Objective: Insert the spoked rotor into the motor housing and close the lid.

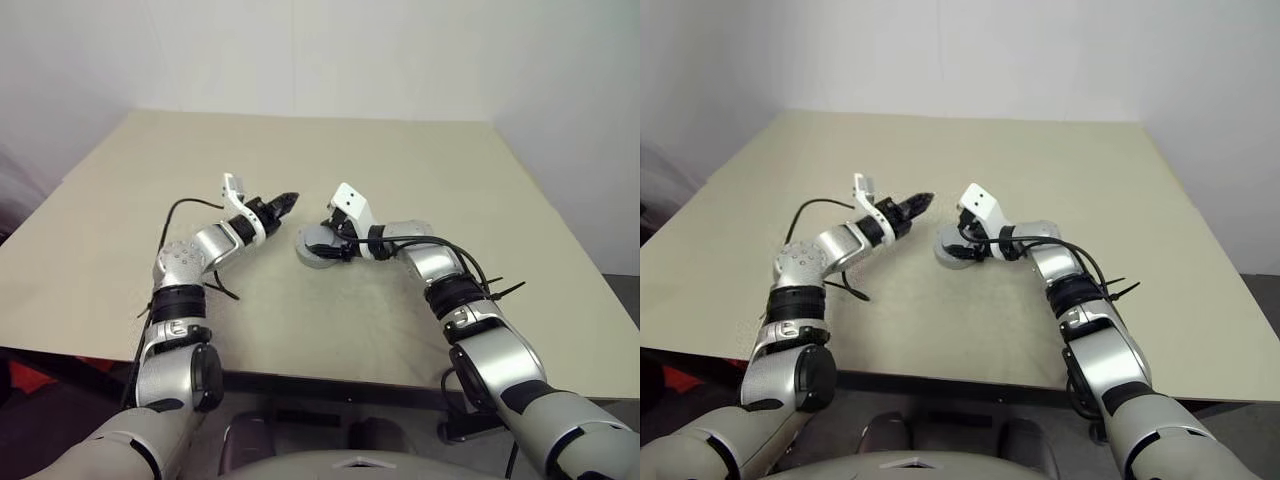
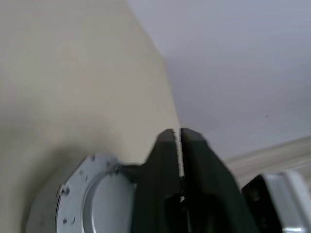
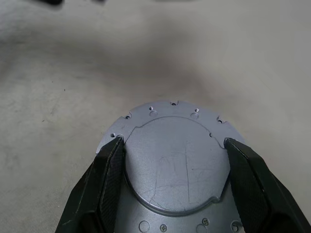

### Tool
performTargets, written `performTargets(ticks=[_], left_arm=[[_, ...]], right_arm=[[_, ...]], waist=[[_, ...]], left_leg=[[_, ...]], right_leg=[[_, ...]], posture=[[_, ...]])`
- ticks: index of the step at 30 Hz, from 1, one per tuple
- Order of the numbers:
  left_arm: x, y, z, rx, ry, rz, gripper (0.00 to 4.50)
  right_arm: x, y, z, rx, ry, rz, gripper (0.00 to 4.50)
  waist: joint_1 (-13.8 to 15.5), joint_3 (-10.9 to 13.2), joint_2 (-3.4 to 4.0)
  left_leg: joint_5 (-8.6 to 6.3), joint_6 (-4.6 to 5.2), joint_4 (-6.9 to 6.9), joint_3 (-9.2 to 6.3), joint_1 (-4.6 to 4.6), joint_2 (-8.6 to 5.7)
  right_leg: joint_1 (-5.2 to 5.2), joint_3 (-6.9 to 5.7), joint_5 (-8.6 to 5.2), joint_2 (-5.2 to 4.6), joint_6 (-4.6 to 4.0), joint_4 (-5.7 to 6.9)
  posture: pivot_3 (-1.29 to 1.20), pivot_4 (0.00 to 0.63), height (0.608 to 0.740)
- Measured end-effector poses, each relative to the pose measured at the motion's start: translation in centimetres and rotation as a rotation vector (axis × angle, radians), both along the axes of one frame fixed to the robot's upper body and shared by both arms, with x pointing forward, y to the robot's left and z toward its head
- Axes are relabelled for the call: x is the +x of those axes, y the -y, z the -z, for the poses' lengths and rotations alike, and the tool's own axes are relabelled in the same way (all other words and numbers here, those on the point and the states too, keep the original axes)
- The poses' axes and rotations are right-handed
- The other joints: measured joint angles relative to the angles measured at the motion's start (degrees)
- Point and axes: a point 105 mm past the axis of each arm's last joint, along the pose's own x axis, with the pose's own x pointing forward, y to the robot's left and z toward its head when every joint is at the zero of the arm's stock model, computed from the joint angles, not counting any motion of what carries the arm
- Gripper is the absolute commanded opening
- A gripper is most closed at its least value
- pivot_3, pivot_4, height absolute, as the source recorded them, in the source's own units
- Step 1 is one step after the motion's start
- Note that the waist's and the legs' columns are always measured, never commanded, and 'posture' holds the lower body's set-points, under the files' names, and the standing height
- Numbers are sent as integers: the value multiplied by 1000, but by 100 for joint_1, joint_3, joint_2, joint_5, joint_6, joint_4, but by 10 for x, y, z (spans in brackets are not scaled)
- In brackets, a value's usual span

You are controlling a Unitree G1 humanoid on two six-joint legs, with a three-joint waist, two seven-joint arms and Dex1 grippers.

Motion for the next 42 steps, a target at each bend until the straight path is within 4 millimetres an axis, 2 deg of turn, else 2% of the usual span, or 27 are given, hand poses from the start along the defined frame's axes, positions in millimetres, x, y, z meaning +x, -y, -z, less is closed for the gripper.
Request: performTargets(ticks=[3,8,13,18,25,26,28,36,42], left_arm=[[-3,4,14,8,-58,29,31],[-6,9,25,15,-98,71,31],[-10,15,45,63,-171,94,31],[-5,16,43,125,-194,104,31],[-8,14,44,102,-219,117,31],[-8,14,44,98,-222,120,0],[-9,14,43,88,-229,123,0],[-12,14,41,85,-233,150,0],[-15,16,39,73,-236,171,0]], right_arm=[[0,1,0,-1,5,8,3160],[0,2,1,0,9,13,3160],[-1,2,1,2,14,15,3160],[0,2,1,4,8,29,3160],[0,2,0,12,-8,29,3160],[0,2,0,11,-12,28,3900],[0,5,1,1,-24,37,4474],[1,5,-2,16,-13,40,4474],[-1,1,-11,148,-93,47,4474]], waist=[[7,0,0],[12,0,0],[11,0,1],[14,-1,4],[11,-2,5],[11,-2,5],[11,-2,5],[7,-2,5],[8,2,9]], left_leg=[[0,0,0,0,1,0],[0,0,0,0,2,-1],[0,1,-1,0,1,0],[0,0,-2,-1,11,-4],[0,1,-10,-1,8,-3],[0,1,-11,-1,8,-3],[0,1,-16,-1,4,-3],[0,1,-45,0,1,-3],[0,0,-62,0,-19,-3]], right_leg=[[2,-1,0,-1,0,0],[6,-1,0,-3,0,0],[6,-2,0,-2,1,-2],[15,0,-2,-5,3,-3],[14,-2,-3,-4,5,-12],[14,-2,-3,-4,4,-15],[14,-4,-2,-4,4,-25],[15,-9,-1,-2,2,-58],[-7,-13,-1,-1,1,-69]], posture=[[0,0,740],[0,0,740],[0,0,740],[0,0,740],[0,0,740],[0,0,740],[0,0,740],[0,0,740],[0,0,740]])
